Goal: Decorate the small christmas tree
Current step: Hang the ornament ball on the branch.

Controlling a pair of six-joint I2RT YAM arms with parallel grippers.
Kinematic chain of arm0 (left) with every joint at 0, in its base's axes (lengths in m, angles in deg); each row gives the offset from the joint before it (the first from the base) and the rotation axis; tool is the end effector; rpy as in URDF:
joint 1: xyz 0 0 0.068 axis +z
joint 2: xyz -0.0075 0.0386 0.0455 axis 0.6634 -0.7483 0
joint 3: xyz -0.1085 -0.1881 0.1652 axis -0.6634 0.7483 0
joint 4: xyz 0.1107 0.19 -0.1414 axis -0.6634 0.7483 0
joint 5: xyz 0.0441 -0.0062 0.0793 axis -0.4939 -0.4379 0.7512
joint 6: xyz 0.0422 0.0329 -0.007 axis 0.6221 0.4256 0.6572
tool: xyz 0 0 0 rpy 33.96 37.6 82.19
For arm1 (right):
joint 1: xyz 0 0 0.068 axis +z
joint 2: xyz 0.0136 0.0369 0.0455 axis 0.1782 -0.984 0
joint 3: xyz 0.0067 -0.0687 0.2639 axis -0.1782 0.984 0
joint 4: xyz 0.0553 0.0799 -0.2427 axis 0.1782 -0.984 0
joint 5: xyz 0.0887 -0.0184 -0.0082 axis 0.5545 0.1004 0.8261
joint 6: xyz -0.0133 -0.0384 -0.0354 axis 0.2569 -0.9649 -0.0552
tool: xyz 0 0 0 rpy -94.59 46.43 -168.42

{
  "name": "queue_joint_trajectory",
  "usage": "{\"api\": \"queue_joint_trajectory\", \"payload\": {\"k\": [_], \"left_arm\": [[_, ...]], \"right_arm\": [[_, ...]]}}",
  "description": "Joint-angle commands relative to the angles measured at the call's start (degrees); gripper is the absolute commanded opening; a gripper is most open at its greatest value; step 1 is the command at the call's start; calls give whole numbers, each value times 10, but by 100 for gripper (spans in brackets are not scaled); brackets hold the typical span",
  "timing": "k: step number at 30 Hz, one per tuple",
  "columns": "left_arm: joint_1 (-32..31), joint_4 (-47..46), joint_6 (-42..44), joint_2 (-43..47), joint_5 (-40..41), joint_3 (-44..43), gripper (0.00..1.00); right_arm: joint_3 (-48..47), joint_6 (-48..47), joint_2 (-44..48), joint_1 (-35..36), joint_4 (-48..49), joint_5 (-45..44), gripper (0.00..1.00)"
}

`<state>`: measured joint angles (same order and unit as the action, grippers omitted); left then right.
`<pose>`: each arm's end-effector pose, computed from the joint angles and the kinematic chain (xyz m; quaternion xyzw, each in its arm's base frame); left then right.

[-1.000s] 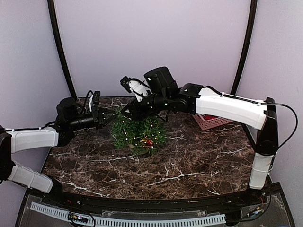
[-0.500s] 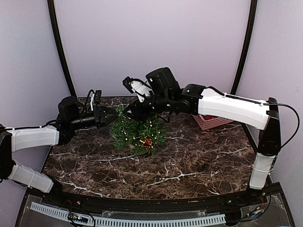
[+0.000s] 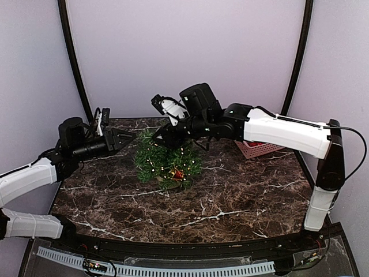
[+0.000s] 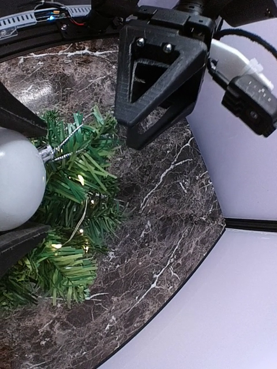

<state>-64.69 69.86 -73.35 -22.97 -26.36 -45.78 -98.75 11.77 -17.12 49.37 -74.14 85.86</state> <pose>0.2188 -0.1140 0.2862 0.0633 0.7338 -0.5189 0.4339 0.2218 0.3803 0.3506 -0.4134 0.7447 0.2796 0.4432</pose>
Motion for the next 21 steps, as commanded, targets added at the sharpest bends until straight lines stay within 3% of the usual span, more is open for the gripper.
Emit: {"api": "queue_joint_trajectory", "payload": {"k": [1,6,14,19,21], "left_arm": [[2,72,70,60,43,-21,51],[1,61,90,74,-10,-37,59],[-12,29,83,19,-64,-63,66],[-20,27,85,-8,-69,-80,65],[-22,25,85,-13,-68,-82,55]], "right_arm": [[11,8,31,5,21,-7,37],[23,10,38,6,29,-8,38],[26,12,41,7,34,1,37],[29,12,42,7,33,-2,38],[29,12,42,7,33,-2,38]]}}
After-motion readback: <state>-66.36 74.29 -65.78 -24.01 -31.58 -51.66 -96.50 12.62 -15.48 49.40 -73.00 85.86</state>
